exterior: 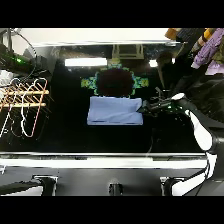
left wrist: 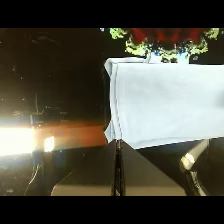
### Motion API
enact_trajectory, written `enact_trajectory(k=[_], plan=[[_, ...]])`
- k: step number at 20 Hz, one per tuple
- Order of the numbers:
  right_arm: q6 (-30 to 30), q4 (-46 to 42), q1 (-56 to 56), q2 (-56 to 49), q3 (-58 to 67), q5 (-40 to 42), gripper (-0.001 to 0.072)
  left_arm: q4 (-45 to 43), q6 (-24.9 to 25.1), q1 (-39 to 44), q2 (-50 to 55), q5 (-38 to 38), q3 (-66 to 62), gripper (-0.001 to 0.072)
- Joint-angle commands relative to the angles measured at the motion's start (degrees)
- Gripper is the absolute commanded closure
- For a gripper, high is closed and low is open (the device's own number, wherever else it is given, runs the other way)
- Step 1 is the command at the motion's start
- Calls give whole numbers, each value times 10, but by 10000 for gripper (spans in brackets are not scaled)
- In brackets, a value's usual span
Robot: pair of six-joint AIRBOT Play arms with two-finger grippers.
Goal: Fold the clothes and pants, and hang the long-sleeved shirts on hangers.
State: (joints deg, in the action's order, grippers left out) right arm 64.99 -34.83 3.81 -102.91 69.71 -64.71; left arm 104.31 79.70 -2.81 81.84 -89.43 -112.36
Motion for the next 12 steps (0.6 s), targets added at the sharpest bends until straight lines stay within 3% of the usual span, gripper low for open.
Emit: enact_trajectory(k=[1,4,6,12], plan=[[-3,34,-12,7,0,20,674,0,0,0,0,0,0,689],[46,29,-11,24,35,28,681,0,0,0,0,0,0,689],[116,-11,-11,24,83,30,681,0,0,0,0,-1,0,689],[253,-137,14,24,207,53,681,0,0,0,0,-1,0,689]])
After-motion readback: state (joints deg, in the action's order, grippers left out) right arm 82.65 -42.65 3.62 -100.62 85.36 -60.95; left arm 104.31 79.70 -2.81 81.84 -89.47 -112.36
